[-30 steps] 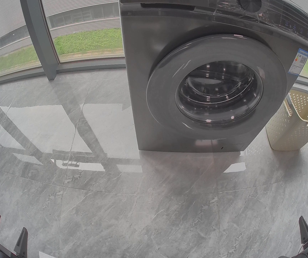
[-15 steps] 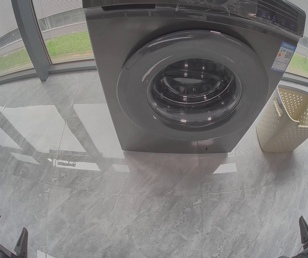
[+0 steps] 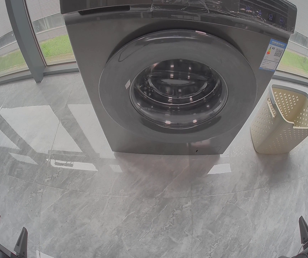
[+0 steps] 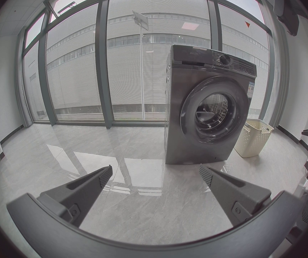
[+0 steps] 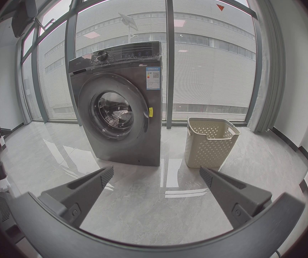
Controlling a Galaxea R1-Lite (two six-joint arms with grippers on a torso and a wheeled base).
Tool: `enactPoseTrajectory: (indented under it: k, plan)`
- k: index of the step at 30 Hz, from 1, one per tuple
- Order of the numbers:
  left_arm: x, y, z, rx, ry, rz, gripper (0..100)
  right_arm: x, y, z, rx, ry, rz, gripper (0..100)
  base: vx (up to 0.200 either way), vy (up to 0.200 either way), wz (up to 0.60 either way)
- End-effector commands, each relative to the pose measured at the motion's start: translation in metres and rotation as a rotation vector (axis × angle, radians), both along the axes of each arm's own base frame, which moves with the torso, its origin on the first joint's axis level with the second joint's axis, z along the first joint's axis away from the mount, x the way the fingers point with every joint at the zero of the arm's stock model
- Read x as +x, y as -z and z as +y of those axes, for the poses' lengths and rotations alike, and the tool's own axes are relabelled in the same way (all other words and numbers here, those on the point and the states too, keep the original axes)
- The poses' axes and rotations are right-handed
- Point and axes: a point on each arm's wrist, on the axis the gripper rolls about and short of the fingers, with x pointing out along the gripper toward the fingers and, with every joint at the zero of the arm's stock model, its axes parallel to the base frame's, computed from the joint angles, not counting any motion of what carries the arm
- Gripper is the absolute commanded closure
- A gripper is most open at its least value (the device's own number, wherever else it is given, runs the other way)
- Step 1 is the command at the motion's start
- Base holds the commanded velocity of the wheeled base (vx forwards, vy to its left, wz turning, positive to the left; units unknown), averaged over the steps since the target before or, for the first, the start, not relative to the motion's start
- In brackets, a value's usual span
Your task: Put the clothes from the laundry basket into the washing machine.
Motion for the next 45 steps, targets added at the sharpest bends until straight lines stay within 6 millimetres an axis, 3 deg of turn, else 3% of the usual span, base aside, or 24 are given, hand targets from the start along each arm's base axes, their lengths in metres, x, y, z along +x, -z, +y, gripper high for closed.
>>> enactPoseTrajectory:
  k: [1,13,16,18,23,26,28,29,30,33,34,35,45]
  plan:
    - [0.001,0.005,0.000,0.000,0.000,0.010,0,0.001,0.005,0.000,0.006,-0.001,0.012,0,0.000,-0.200,0.00]
    - [0.001,0.005,0.000,0.004,-0.003,0.011,0,0.001,0.003,0.000,0.004,-0.007,-0.007,0,0.000,0.000,0.00]
    - [0.001,0.005,0.000,-0.009,-0.003,0.011,0,-0.011,-0.041,0.001,0.004,-0.016,-0.217,0,0.000,0.000,0.00]
    - [0.001,0.005,0.000,-0.006,-0.002,0.011,0,-0.008,-0.050,0.001,0.003,-0.034,-0.197,0,0.200,0.000,0.00]
    - [0.001,0.005,0.000,0.004,0.001,0.010,0,0.034,-0.043,0.004,0.052,-0.212,0.162,0,0.160,0.000,0.00]
    - [0.001,0.005,0.000,0.000,0.001,0.010,0,0.060,-0.051,0.007,0.087,-0.307,0.278,0,0.000,0.000,0.00]
    - [0.001,0.005,0.000,-0.001,0.001,0.010,0,0.083,-0.059,0.010,0.098,-0.350,0.315,0,0.000,0.000,0.00]
    - [0.001,0.005,0.000,0.002,0.001,0.010,0,0.083,-0.059,0.010,0.098,-0.350,0.315,0,0.000,0.000,0.00]
    - [0.001,0.005,0.000,0.002,0.003,0.010,0,0.109,-0.067,0.016,0.105,-0.386,0.317,0,0.000,0.000,0.00]
    - [0.001,0.005,0.000,0.004,0.003,0.010,0,0.139,-0.068,0.027,0.130,-0.438,0.332,0,0.000,0.000,0.00]
    - [0.001,0.005,0.000,0.004,0.003,0.010,0,0.139,-0.068,0.027,0.130,-0.438,0.332,0,0.000,0.000,0.00]
    - [0.001,0.005,0.000,-0.003,-0.002,0.010,0,0.154,-0.065,0.038,0.162,-0.476,0.349,0,0.000,0.000,0.00]
    - [0.001,0.005,0.000,0.002,0.003,0.010,0,0.200,-0.048,0.088,0.307,-0.494,0.399,0,0.000,0.000,0.00]
